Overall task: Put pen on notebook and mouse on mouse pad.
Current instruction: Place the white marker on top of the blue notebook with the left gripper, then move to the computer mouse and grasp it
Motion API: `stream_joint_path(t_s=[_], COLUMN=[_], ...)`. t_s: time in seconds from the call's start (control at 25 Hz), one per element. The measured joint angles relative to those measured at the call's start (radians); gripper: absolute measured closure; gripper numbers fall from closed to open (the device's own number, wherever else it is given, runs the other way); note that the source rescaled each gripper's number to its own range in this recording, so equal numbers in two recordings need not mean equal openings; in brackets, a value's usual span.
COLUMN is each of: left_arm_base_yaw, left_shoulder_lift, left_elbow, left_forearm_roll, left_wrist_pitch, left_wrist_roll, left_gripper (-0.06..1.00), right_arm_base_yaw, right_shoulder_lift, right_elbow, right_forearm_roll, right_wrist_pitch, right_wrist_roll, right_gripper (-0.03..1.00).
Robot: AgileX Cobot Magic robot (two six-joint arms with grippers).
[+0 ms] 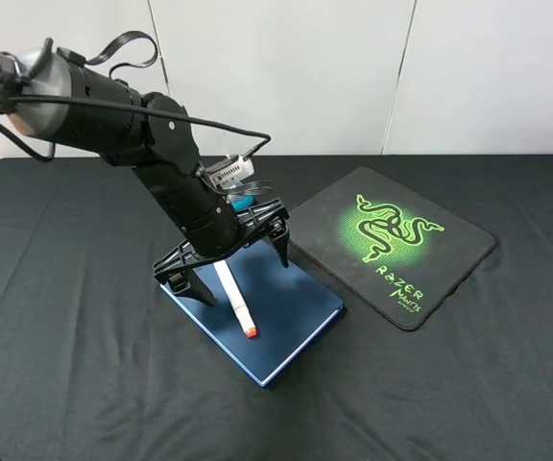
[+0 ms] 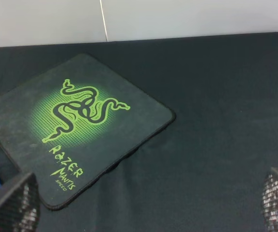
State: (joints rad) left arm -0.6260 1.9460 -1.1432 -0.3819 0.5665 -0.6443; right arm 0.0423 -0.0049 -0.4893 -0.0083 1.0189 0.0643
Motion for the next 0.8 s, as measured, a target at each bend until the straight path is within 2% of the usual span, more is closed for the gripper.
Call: stream_joint_path(t_s=[0.16, 0.32, 0.8], left_arm_base_yaw=[0.0, 0.0, 0.0], left_shoulder_lift=[-0.038, -0.08, -0.311], left_elbow=[0.0, 0.0, 0.0], left_forearm_roll=[0.027, 0.09, 0.351], left_wrist_pitch=[0.024, 0.07, 0.286], left_wrist_roll=[0.0, -0.003, -0.009], left_gripper=[-0.05, -0.05, -0.05], right_arm_base_yaw=[0.0, 0.0, 0.0], right_shoulder_lift=[0.0, 0.0, 0.0], right_elbow=[0.0, 0.0, 0.0], right_forearm_roll=[0.0, 0.0, 0.008], right_wrist_pitch=[0.0, 0.0, 0.0], right_wrist_roll=[0.0, 0.0, 0.0], right_gripper=[-0.03, -0.03, -0.03])
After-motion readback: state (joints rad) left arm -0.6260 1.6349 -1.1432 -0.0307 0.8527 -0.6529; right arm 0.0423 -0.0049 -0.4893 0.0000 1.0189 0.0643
